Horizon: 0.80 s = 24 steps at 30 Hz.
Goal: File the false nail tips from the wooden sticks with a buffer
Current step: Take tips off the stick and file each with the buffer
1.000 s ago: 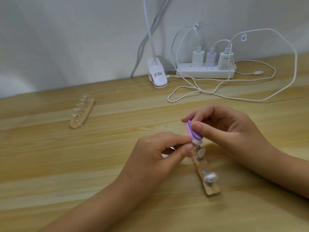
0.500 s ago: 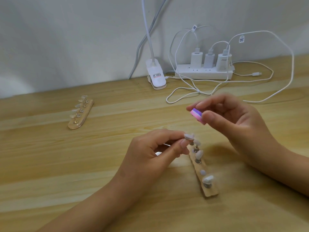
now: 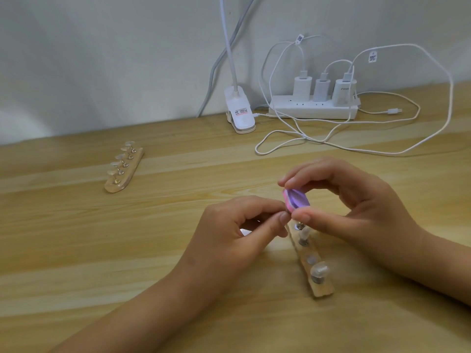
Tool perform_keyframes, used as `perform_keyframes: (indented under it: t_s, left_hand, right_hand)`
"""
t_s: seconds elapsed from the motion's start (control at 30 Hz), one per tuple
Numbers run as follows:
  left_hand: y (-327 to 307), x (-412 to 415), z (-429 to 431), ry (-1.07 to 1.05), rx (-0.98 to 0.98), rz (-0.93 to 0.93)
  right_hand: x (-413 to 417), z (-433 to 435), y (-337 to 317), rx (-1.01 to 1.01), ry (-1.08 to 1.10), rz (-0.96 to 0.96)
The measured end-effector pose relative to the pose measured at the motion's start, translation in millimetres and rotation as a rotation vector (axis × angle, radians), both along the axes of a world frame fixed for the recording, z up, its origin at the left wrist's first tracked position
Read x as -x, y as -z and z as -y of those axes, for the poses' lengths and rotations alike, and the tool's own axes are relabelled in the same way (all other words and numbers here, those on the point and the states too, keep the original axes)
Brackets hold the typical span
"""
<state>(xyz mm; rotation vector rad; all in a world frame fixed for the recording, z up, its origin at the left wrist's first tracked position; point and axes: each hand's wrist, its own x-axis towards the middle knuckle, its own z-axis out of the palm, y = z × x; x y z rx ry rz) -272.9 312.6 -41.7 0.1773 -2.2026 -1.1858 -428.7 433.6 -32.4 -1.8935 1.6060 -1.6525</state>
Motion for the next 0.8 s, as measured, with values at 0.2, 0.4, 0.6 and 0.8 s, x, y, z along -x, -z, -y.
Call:
perform_keyframes:
  t_s: [0.2,0.4,0.6,0.8]
  left_hand:
    - [-2.1,-0.3,-1.7,0.021,0.112,-0.007]
    - [-1.2,-0.6,-1.2,0.032,0.069,-0.04]
    - [0.5,0.2,-1.5,0.083,-0.036,-0.038]
    - [0.7,0.4,-1.0,0.089,-0.041,-0.03]
  right_hand:
    - [-2.7,-1.3,-1.7,0.043,0.031,-0.055]
    - [-3.8,-0.5,0.7,0.064,-0.011,-0.03]
    - [-3.0,-0.3,0.7,0.076,-0.012,-0.025]
    - [-5.0,0.2,1.3,0.048,-0.04,0.011]
